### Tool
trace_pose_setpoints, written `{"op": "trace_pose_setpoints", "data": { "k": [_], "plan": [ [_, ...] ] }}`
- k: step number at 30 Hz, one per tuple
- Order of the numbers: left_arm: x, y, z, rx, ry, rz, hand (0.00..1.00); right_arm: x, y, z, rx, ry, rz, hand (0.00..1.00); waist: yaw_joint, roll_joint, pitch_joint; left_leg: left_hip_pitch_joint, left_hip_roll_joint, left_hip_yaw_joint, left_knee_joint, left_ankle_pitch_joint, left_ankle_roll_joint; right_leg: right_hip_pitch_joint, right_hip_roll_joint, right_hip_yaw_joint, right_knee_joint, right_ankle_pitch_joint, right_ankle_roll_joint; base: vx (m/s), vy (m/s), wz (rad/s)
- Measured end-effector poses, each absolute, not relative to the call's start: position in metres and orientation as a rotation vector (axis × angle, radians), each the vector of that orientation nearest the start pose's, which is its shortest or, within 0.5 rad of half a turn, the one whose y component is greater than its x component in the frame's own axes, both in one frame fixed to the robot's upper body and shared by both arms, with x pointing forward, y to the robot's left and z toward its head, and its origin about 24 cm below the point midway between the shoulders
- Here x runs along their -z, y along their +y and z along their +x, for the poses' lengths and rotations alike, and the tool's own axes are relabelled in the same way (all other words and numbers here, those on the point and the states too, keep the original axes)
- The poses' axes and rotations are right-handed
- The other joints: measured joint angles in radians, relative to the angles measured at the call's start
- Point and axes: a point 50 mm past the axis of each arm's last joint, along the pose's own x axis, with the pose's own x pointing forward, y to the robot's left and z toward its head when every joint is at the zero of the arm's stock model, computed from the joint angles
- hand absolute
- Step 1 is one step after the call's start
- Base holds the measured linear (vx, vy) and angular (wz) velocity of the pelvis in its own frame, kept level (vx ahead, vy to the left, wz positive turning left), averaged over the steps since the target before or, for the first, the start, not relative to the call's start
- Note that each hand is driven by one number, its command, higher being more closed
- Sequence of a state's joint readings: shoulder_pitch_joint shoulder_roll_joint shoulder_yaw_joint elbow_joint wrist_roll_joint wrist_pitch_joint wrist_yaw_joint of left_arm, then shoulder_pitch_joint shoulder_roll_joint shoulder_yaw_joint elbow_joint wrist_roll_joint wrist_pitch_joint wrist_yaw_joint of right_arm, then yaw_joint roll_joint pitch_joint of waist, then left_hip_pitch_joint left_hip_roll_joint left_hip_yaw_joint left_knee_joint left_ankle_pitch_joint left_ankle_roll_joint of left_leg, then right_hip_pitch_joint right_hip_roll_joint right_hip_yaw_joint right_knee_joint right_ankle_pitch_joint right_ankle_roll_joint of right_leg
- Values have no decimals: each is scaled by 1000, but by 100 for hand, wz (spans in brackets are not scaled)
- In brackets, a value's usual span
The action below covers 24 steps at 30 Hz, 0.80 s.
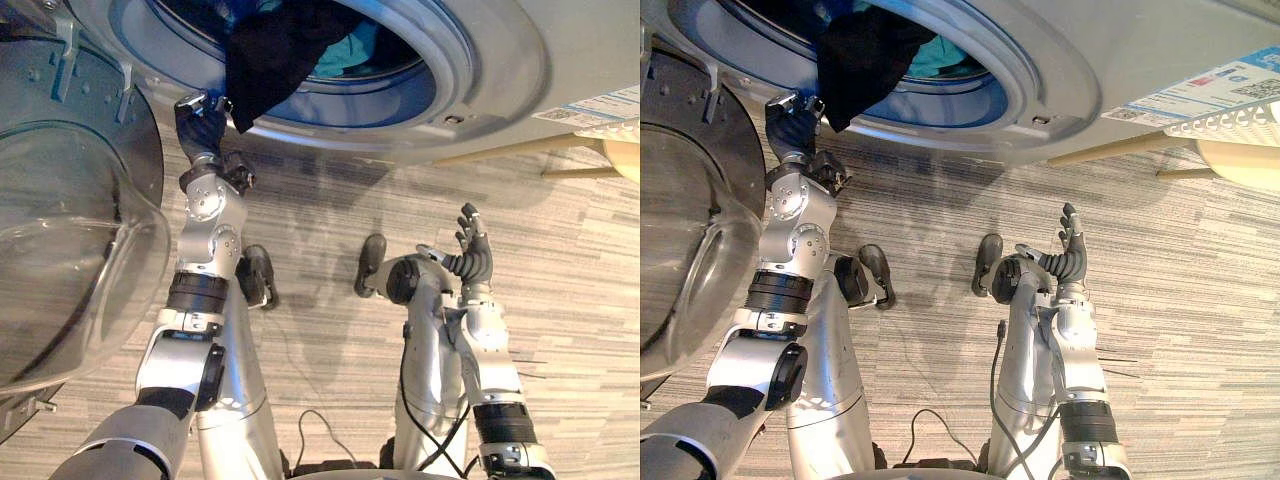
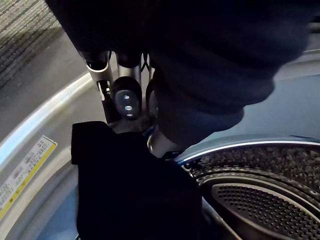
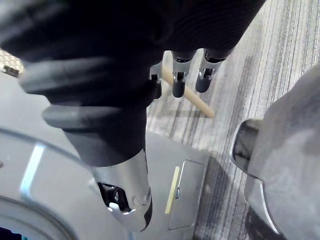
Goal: Pick up the laundry basket with both hands and put the clothes into the washing machine.
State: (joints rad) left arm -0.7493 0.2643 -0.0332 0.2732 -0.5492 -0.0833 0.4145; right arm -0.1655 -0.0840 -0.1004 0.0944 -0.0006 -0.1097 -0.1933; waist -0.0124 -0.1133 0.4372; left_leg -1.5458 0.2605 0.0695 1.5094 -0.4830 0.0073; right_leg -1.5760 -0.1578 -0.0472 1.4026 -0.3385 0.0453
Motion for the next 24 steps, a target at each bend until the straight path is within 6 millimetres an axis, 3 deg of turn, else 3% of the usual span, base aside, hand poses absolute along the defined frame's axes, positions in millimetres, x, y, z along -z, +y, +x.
{"op": "trace_pose_setpoints", "data": {
  "k": [8, 10, 13, 24],
  "plan": [
    [-199, 146, 342, -124, -463, -263, 0, -75, -184, 282, 249, -187, -51, 0, -1, 0, 0, 21, 0, 11, 0, -3, 11, 9, -1, 13, 6, -8, 4, 12, 1, -1],
    [-194, 117, 332, -4, -475, -234, 0, -73, -181, 282, 240, -179, -48, 0, 0, 0, 0, 30, 0, 9, 0, -7, 6, 18, -2, 11, 8, -14, 3, 0, 0, 0],
    [-189, 98, 326, 38, -472, -228, 0, -73, -178, 282, 229, -183, -47, 0, -3, 1, -1, 32, 1, 4, 0, -10, 3, 19, -1, 7, 10, -18, -5, -9, -7, -2],
    [-152, 109, 313, -79, -381, -135, 0, -71, -180, 279, 236, -174, -63, 0, 16, 13, -7, 40, 3, -25, 13, -13, -17, 22, -1, -13, 52, -45, -40, 11, -34, 4]
  ]
}}
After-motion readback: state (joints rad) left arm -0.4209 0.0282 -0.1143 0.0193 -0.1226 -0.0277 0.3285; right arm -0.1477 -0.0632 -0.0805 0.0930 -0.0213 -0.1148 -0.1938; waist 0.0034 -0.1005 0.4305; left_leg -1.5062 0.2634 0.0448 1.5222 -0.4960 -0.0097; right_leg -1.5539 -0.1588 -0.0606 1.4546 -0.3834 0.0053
